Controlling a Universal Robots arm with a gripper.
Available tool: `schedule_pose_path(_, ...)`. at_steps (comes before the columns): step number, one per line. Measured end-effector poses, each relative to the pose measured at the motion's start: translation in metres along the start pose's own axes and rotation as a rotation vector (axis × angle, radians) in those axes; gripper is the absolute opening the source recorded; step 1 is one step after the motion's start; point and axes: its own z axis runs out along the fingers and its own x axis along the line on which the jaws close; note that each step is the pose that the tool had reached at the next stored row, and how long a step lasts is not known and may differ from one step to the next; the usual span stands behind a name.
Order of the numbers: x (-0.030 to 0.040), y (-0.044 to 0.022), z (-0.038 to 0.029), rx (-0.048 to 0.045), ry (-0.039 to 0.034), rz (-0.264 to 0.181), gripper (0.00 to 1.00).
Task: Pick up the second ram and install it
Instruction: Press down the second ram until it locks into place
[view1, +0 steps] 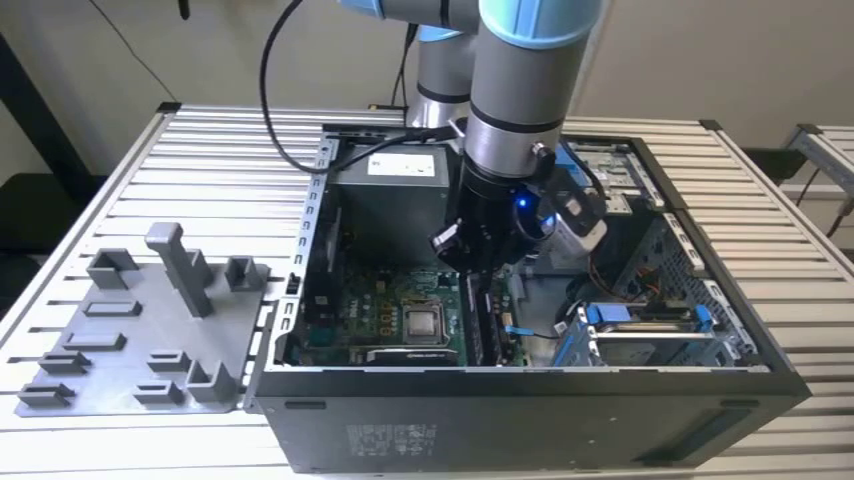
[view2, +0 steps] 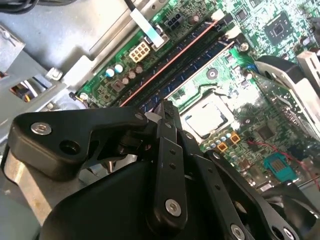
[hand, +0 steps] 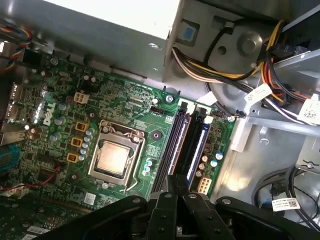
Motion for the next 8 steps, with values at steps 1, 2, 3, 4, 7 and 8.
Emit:
schedule_pose_path(1, 0.0001, 0.0000, 0.0000, -0.0002, -0.0002, -0.008, 0.11)
schedule_pose_path(2, 0.0001, 0.0000, 0.0000, -0.0003, -0.0004, -0.016, 0.11)
schedule_pose_path(3, 0.0001, 0.0000, 0.0000, -0.0005, -0.0005, -0.025, 0.11)
schedule_pose_path(4, 0.0001, 0.0000, 0.0000, -0.0007, -0.0007, -0.033, 0.11)
schedule_pose_path(7, 0.0001, 0.0000, 0.0000, -0.0012, -0.0013, -0.059, 0.11)
schedule_pose_path(8, 0.0002, 0.0000, 0.0000, -0.0013, -0.0015, -0.068, 0.11)
